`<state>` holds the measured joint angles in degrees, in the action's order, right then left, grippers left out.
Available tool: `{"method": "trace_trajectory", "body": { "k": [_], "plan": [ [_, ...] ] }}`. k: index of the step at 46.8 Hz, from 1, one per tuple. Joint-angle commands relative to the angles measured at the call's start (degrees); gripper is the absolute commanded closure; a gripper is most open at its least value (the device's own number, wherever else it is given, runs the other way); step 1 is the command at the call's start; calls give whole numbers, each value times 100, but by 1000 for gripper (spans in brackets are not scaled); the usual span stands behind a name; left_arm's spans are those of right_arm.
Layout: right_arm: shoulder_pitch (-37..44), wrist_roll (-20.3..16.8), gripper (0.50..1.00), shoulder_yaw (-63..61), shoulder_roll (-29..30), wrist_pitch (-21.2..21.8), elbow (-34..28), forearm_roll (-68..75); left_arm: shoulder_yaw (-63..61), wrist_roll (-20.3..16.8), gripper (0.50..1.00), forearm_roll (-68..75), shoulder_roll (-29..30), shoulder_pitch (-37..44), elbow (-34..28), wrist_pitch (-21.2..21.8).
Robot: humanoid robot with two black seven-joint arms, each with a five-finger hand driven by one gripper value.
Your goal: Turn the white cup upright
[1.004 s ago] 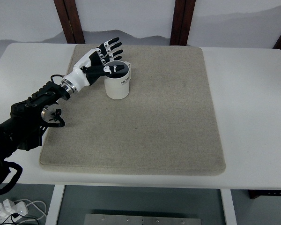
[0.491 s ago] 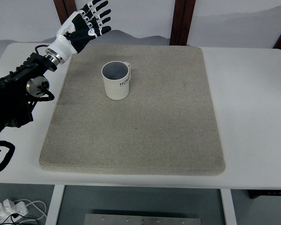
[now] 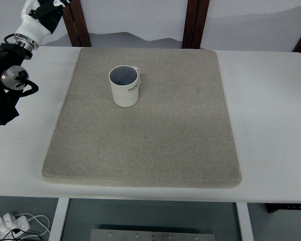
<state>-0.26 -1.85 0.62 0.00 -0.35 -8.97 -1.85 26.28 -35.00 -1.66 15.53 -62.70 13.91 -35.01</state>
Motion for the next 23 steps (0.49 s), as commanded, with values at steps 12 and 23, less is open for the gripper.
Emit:
{"method": "trace_trajectory", "body": {
  "k": [12, 23],
  "plan": [
    [0, 1, 548, -18, 0, 0, 0, 0, 9, 0, 504, -1160, -6, 179, -11, 117],
    [0, 1, 548, -53, 0, 17, 0, 0, 272, 335, 504, -2347, -77, 390, -2, 661]
  ]
}}
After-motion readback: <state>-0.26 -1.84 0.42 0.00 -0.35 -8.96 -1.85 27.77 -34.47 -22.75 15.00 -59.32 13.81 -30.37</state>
